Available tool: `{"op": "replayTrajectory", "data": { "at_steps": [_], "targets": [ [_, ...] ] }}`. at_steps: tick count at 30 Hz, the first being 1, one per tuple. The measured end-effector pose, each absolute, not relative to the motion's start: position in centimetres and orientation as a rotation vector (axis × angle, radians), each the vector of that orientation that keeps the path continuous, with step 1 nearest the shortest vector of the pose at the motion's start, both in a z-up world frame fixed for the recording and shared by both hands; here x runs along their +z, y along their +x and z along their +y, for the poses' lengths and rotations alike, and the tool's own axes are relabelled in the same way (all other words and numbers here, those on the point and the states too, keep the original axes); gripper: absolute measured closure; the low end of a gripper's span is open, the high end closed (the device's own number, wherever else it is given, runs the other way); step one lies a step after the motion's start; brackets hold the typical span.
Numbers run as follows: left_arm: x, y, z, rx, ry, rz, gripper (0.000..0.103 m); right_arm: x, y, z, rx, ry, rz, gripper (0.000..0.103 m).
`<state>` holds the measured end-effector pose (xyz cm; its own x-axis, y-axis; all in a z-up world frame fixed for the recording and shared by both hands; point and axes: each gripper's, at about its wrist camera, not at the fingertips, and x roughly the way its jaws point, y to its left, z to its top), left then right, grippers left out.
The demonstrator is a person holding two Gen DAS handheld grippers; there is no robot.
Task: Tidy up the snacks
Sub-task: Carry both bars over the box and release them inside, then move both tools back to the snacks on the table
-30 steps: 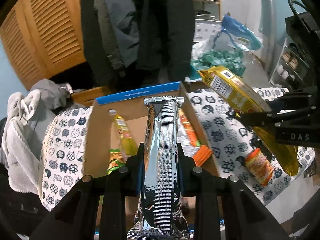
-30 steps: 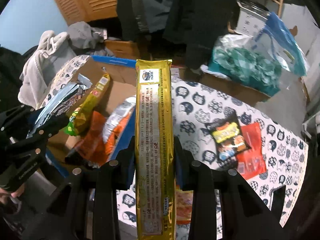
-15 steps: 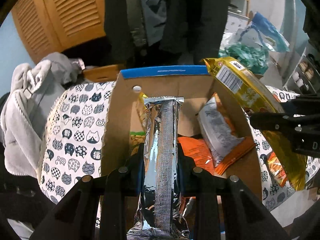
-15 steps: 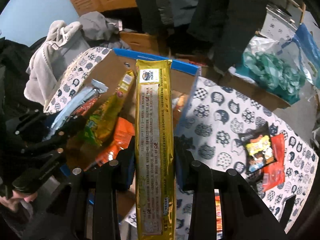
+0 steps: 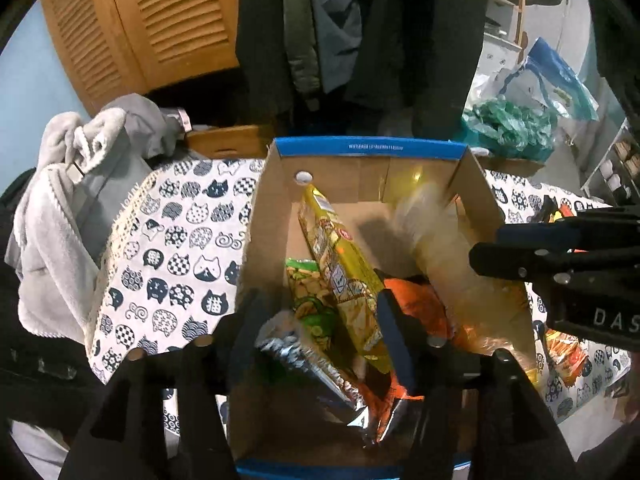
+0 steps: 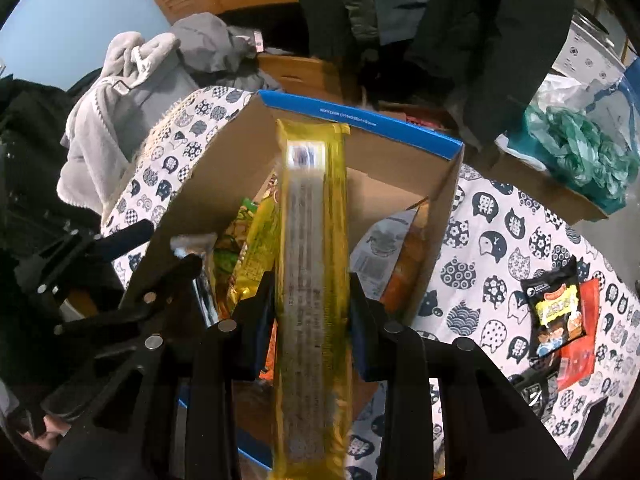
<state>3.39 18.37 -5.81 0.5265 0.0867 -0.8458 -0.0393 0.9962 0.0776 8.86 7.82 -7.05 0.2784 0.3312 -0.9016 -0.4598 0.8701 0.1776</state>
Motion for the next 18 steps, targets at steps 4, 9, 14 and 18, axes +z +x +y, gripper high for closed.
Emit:
{"op": "replayTrajectory", "data": {
  "at_steps": [4, 9, 14, 18],
  "targets": [
    [-5.1, 3.1, 17.9, 0.065, 0.056, 0.992, 0.037, -6.2, 8.6, 7.5, 0.542, -0.131, 1.153, 0.071],
    [-4.5, 3.0, 16.7, 0.032, 0.068, 0.981, 0.036, -5.5, 8.3, 6.4, 0.515, -0.144, 1.131, 0.056],
    [-4.4, 2.7, 15.2, 0.007, 0.103, 0.973, 0.028, -5.2, 8.0, 4.5, 0.477, -0.161, 1.112, 0.038],
    [-4.5, 2.7, 14.3, -0.031, 0.086, 0.991, 0.025, -5.2, 7.8, 2.5, 0.454, -0.174, 1.111, 0.03]
  ]
}}
